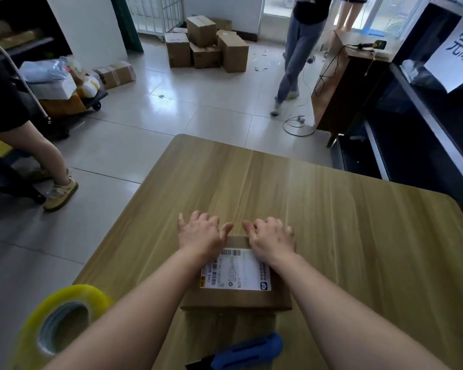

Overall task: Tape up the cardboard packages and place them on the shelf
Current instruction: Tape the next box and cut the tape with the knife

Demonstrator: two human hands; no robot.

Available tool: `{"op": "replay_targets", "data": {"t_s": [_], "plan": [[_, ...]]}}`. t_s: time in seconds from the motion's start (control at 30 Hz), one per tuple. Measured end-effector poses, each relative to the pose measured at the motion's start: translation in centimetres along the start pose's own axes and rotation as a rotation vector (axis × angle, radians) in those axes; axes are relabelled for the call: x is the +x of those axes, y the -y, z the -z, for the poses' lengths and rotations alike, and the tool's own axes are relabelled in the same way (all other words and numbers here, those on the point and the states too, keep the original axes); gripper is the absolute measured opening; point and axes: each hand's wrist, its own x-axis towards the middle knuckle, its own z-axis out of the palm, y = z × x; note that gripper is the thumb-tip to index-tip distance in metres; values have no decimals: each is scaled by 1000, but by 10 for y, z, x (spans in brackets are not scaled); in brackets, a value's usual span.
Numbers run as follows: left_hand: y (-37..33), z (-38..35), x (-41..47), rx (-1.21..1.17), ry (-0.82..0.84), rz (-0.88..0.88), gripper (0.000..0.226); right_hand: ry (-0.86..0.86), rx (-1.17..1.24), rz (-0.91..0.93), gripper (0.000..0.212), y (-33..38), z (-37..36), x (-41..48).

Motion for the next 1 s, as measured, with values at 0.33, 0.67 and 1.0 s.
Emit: {"op": "replay_targets", "data": {"t_s": [0.33, 0.67, 1.0], "plan": [[-1, -12, 0, 110, 7, 10, 72, 14, -75, 19, 78, 4, -12, 5], [-2, -17, -4, 66, -68, -35, 60, -19, -120, 1, 74, 12, -14, 2], [16, 11, -1, -504, 258, 440, 56, 260, 542, -569, 69, -22, -3, 1]]}}
